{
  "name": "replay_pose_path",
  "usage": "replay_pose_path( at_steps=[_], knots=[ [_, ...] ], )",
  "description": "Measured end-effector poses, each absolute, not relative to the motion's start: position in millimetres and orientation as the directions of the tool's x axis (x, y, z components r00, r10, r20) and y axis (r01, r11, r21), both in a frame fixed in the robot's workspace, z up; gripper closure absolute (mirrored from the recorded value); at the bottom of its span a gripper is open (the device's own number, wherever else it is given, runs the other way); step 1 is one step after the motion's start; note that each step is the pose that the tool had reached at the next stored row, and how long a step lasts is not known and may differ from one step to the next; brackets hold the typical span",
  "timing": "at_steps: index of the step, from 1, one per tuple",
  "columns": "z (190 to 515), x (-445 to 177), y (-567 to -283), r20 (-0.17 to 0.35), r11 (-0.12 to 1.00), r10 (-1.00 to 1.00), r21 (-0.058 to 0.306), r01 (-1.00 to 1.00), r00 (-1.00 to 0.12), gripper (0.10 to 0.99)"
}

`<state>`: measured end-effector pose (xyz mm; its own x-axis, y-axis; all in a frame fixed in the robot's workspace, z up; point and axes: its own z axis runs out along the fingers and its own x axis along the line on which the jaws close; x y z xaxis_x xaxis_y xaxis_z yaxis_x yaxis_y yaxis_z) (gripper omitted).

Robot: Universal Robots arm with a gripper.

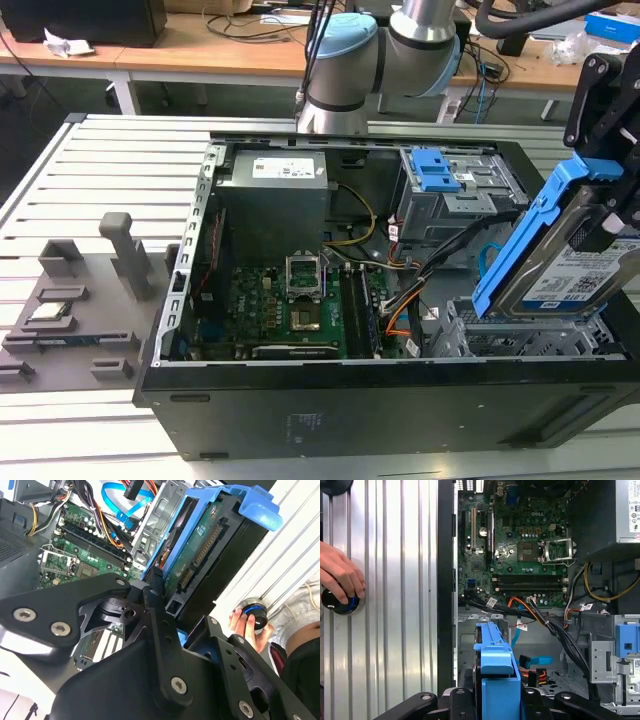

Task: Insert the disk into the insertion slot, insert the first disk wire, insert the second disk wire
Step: 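Insert the disk into the insertion slot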

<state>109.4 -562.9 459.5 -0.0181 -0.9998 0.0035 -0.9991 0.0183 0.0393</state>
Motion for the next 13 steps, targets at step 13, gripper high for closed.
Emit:
replay_pose_path(
  at_steps=[13],
  knots=[
    [443.1, 109.4, -557.7, 0.003, 0.018, -1.000, 0.039, -0.999, -0.018, 0.722]
  ],
)
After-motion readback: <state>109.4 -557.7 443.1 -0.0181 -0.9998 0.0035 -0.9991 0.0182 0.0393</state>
